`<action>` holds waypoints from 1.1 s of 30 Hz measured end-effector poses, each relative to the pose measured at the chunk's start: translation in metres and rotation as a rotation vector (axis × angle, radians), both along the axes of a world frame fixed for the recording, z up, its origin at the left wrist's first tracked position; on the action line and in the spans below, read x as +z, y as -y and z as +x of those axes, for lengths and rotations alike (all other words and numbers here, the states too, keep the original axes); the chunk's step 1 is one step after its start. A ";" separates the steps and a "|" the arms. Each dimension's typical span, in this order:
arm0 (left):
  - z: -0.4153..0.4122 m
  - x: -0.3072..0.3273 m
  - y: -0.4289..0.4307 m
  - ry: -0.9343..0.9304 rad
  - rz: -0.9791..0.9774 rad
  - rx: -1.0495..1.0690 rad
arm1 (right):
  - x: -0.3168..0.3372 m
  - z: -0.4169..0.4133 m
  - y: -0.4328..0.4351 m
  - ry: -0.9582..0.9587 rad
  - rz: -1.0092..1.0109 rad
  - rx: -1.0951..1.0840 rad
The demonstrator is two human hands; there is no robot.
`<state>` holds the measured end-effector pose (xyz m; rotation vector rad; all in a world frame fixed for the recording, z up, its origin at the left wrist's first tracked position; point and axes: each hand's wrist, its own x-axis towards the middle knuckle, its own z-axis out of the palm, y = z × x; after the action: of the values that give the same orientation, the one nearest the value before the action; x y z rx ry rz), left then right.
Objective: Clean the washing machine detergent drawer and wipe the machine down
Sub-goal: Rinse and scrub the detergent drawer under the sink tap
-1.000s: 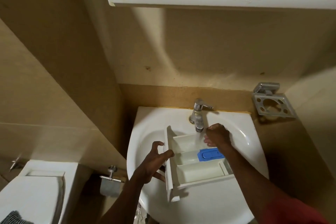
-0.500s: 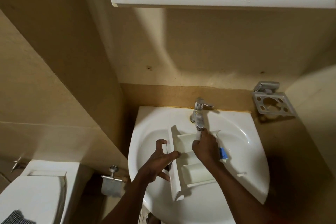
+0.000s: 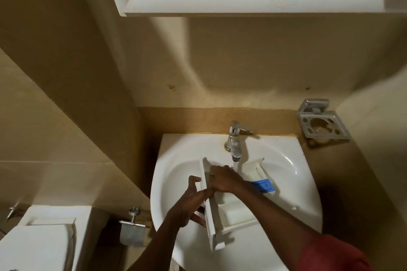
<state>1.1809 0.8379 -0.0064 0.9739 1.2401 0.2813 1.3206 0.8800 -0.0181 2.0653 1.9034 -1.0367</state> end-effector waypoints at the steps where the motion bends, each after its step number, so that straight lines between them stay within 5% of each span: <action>1: 0.000 -0.001 -0.002 -0.011 0.004 0.005 | -0.002 0.006 0.000 0.003 -0.041 0.051; 5: -0.001 -0.002 -0.007 -0.026 0.026 -0.004 | -0.009 0.041 0.002 0.125 -0.143 0.022; 11: 0.005 -0.004 -0.006 -0.060 0.037 -0.015 | -0.017 0.056 -0.006 0.206 0.044 -0.310; 19: -0.001 -0.007 -0.010 -0.076 0.034 -0.011 | -0.020 0.028 -0.013 -0.023 -0.094 -0.040; 26: 0.000 -0.010 -0.008 -0.083 0.054 0.017 | -0.017 0.083 -0.008 0.219 0.066 -0.182; 29: 0.003 -0.010 -0.008 -0.112 0.080 -0.002 | -0.019 0.081 -0.010 -0.004 -0.040 -0.483; 33: 0.003 -0.011 -0.009 -0.132 0.088 -0.001 | -0.015 0.083 -0.018 -0.866 -0.186 -1.145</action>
<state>1.1842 0.8470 -0.0175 1.0824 1.3567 0.2761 1.4039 0.8980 -0.0333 2.8171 0.4575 -2.4931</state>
